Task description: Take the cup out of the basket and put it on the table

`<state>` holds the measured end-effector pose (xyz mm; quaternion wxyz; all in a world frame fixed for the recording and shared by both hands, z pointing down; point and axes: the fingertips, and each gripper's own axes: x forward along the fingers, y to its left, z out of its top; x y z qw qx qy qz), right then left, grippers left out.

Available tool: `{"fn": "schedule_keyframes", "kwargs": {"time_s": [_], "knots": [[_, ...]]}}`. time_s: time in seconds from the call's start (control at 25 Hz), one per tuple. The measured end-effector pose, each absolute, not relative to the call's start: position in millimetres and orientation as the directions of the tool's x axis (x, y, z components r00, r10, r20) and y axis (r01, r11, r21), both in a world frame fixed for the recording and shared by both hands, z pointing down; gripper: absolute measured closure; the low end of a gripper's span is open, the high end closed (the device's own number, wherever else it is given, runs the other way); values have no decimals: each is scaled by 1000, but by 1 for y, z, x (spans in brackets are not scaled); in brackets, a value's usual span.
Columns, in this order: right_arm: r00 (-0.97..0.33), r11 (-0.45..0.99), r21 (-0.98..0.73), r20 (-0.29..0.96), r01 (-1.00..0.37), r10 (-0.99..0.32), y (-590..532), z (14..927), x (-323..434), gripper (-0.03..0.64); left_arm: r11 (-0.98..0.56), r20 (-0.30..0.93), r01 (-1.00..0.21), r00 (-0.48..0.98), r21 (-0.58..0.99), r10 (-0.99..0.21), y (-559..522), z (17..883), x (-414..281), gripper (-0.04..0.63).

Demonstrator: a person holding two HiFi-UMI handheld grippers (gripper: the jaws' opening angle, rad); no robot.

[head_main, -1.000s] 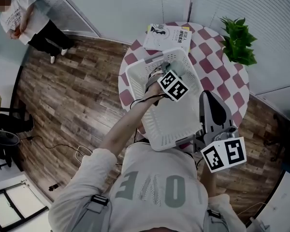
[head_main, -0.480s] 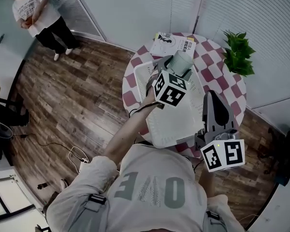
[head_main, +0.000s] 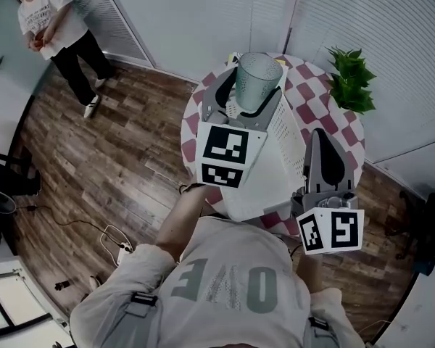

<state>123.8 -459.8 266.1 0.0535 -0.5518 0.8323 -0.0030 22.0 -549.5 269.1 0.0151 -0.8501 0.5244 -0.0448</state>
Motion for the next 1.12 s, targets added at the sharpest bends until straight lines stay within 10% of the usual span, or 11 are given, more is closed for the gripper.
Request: {"fn": "schedule_keyframes", "kwargs": {"time_s": [0.44, 1.12], "knots": [[-319, 330, -61, -143, -942, -937, -454, 255, 129, 606, -382, -212, -922, 387, -68, -897, -483, 224, -7, 267], [-247, 253, -14, -158, -967, -956, -448, 254, 141, 606, -356, -224, -933, 360, -58, -906, -460, 220, -15, 267]]}}
